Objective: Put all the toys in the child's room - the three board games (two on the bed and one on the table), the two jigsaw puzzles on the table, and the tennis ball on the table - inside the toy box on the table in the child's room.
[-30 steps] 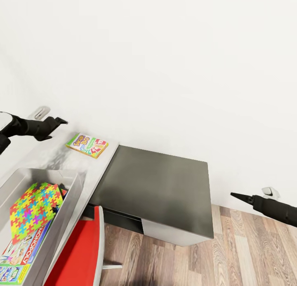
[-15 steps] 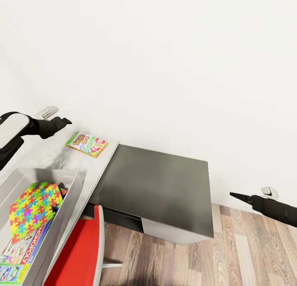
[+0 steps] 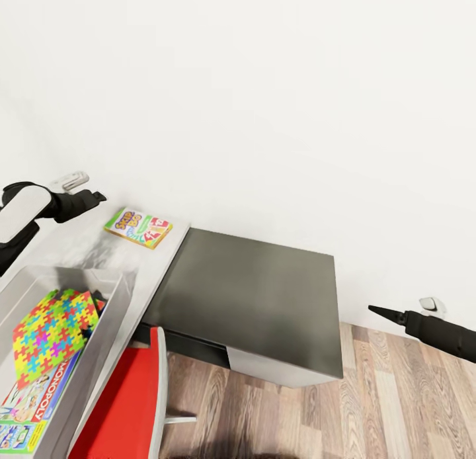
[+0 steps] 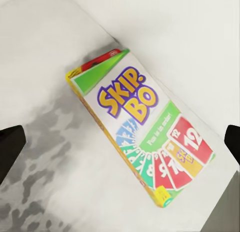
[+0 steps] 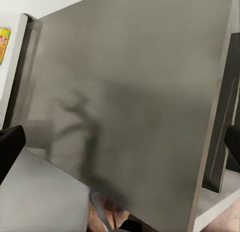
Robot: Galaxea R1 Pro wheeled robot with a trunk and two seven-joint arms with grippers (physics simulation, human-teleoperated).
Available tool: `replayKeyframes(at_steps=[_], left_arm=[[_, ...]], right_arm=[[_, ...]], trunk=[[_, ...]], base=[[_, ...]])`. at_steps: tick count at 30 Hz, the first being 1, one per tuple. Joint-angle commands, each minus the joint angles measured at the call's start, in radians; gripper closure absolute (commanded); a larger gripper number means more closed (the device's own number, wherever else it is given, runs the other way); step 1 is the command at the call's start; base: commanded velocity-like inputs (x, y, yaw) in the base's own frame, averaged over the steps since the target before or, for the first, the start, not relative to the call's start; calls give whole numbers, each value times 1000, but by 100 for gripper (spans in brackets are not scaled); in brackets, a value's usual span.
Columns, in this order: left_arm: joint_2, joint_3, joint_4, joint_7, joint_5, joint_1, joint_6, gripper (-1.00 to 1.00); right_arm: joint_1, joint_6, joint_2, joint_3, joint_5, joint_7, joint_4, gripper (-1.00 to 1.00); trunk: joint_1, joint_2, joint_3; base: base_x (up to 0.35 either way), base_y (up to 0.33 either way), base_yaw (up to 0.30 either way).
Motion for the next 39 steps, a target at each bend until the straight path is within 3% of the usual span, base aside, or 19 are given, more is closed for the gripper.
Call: replayKeyframes(at_steps=[1, 5, 9, 16, 23, 34, 39], left_arm=[[1, -4, -1, 8, 7, -2, -1, -100], [1, 19, 41, -13, -23, -2, -1, -100], [1, 74, 114, -59, -45, -2, -1, -100], [4, 112, 171, -90, -76, -2, -1, -100], [6, 121, 176, -98, -89, -2, -2, -100], [7, 127, 114, -107, -94, -2, -3, -100], [4, 126, 95, -144, -95, -2, -3, -100]], right_arm=[[-1, 6, 0, -1, 1, 3, 0, -100], [-1, 5, 0, -4, 0, 18, 0, -100], [-1, 6, -1, -6, 1, 28, 0, -100], [-1, 8, -1, -8, 1, 33, 0, -100], [-1, 9, -1, -7, 0, 34, 0, -100], [-1, 9, -1, -8, -3, 36, 0, -100], [-1, 9, -1, -8, -3, 36, 0, -100]], trunk=[[1, -2, -3], [1, -2, -10], [1, -2, -16], [1, -2, -28], [1, -2, -39], [1, -2, -57], [1, -2, -65]], base=[[0, 0, 0], [0, 0, 0], [0, 0, 0], [0, 0, 0], [0, 0, 0], [0, 0, 0], [0, 0, 0]])
